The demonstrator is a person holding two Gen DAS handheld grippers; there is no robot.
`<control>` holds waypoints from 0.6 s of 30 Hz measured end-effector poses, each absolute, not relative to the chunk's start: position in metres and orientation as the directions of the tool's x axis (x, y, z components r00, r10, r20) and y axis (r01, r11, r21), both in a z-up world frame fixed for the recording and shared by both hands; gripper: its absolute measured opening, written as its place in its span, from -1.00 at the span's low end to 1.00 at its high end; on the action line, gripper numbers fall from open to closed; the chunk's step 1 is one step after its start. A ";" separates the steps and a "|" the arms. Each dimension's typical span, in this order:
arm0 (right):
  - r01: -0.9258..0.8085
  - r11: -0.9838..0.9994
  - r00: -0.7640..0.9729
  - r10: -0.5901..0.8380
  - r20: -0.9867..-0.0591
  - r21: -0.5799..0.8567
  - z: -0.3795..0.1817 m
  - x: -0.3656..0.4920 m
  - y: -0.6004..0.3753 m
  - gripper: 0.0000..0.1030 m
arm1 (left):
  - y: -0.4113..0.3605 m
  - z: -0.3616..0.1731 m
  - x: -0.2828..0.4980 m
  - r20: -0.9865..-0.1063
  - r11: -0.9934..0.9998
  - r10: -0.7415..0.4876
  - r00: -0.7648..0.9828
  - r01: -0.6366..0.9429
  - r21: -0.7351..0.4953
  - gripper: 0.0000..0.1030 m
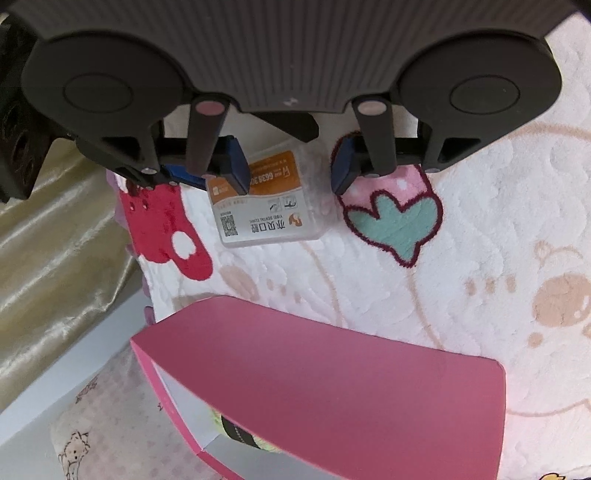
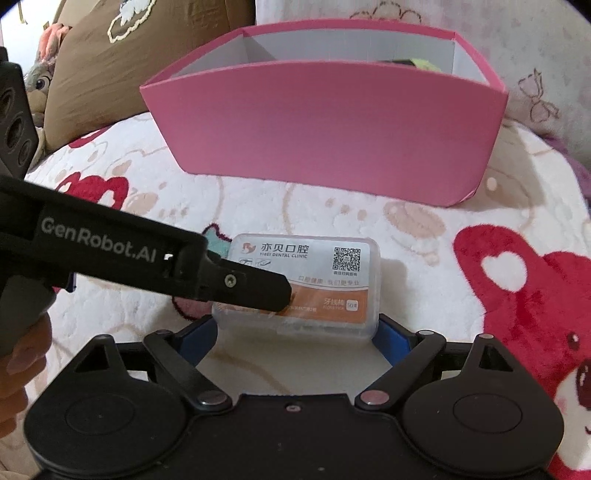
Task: Organize objects
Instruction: 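Lower the left gripper onto the clear floss box and close on it, then lift the floss box with the left gripper and carry it over the box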
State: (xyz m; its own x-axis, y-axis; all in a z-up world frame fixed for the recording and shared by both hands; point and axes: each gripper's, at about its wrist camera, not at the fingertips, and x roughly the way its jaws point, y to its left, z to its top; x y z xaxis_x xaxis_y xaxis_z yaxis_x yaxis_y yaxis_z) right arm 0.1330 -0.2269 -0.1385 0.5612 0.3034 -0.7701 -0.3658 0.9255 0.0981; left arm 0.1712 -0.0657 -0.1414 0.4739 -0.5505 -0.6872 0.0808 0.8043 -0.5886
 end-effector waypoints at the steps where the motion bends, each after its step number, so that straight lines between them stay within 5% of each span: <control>1: -0.368 0.925 0.561 0.299 -0.772 0.091 -0.135 0.132 -0.226 0.80 | -0.065 -0.138 0.170 -0.688 0.801 -0.555 0.468 0.077 -0.593 -0.11; 18: -0.433 0.897 0.669 0.259 -0.697 -0.083 -0.033 0.095 -0.202 0.81 | -0.049 -0.029 0.130 -0.622 0.788 -0.592 0.513 0.205 -0.580 -0.12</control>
